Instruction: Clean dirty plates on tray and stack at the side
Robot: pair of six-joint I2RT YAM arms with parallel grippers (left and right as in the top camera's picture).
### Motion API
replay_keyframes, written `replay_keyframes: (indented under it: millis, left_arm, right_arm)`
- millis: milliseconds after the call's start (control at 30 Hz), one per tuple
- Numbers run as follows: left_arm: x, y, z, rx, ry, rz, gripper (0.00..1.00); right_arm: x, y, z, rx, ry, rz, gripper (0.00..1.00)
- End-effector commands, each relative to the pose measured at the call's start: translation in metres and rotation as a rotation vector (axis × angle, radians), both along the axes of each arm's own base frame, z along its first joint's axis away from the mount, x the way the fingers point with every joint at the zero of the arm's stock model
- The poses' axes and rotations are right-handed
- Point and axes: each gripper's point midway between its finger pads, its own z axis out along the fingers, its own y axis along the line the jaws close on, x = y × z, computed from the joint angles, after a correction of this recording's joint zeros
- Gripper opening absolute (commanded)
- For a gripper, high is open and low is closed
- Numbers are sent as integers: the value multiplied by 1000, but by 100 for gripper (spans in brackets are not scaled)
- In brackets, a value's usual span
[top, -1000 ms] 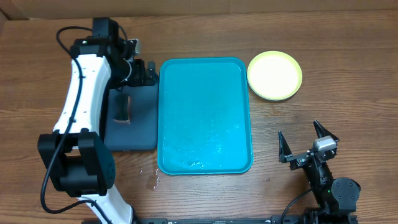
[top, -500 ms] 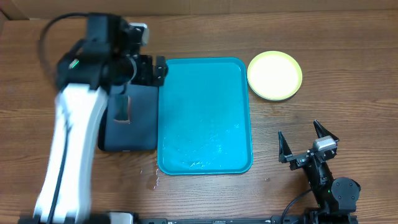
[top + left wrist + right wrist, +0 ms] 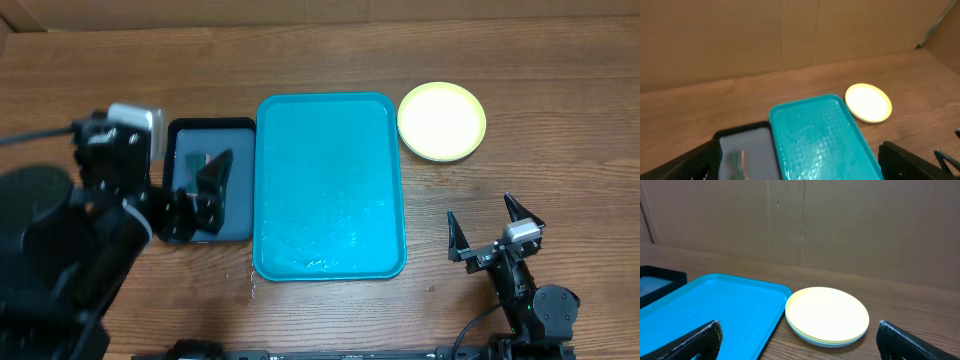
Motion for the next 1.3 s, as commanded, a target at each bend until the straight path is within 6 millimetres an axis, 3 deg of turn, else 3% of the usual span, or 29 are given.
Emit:
replay_keyframes:
  millis: [0, 167, 333, 400, 533, 633, 767, 1033, 1267]
  left_arm:
    - [-12, 7, -5, 24, 4, 27, 100]
    - [-32, 9, -30, 28, 28, 27, 100]
    - [-53, 11, -74, 29, 41, 28, 100]
    - [-55, 13, -88, 27, 10, 36, 100]
    - [-53, 16, -99, 14, -93, 55, 100]
    - [-49, 18, -97, -8, -217, 75, 100]
    - [-48, 21, -77, -22, -447, 87, 100]
    - [-74, 23, -38, -40, -908, 92, 100]
    - [-71, 23, -35, -49, -1133, 88, 100]
  right_arm:
    - [0, 2, -2, -7, -7, 7, 100]
    - [0, 2, -2, -7, -7, 7, 100]
    - [0, 2, -2, -7, -7, 7, 100]
    - [0, 2, -2, -7, -7, 7, 100]
    - [0, 2, -2, -7, -7, 7, 100]
    - [0, 2, -2, -7, -7, 7, 100]
    - [0, 2, -2, -7, -7, 7, 100]
    - [0, 2, -2, -7, -7, 7, 100]
    - [0, 2, -2, -7, -7, 7, 100]
